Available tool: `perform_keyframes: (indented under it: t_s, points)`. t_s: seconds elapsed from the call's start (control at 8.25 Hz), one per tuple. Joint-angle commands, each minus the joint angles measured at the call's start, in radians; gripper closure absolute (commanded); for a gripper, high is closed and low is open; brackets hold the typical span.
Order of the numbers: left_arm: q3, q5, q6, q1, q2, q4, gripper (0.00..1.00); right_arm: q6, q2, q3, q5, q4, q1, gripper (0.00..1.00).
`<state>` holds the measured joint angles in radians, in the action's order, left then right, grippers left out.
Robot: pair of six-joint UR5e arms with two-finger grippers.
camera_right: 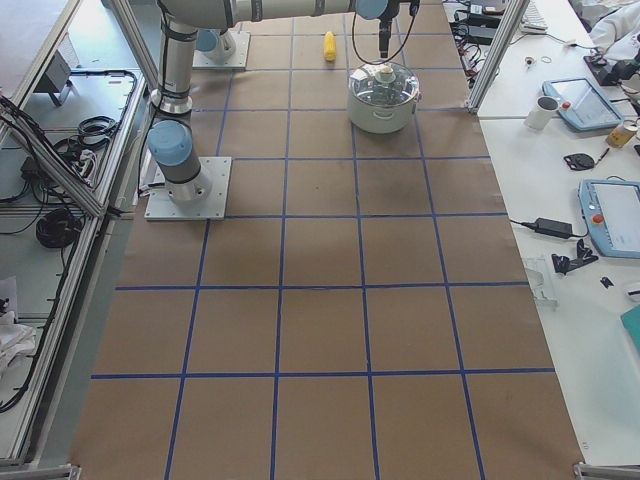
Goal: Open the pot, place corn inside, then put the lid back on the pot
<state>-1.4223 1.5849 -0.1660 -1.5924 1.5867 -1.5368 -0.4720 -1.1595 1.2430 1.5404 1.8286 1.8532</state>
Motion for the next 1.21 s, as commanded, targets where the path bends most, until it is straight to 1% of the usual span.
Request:
perform_keyframes:
  t_s: [0.0,0.12,0.73,1.09]
  points:
    - [-0.033,0.0,0.006,0.003,-0.008,0.007,0.0,0.013,0.095,0.001,0.012,0.095,0.012,0.0]
    - [-0.033,0.0,0.008,0.003,-0.008,0.007,0.0,0.038,0.106,0.007,0.013,0.098,0.012,0.0]
    - [-0.035,0.0,-0.02,0.005,-0.008,0.007,0.0,0.039,0.121,0.022,0.021,0.103,0.012,0.0]
    - [-0.037,-0.006,-0.058,0.044,-0.007,0.006,0.0,0.035,0.124,0.026,0.023,0.11,0.012,0.25]
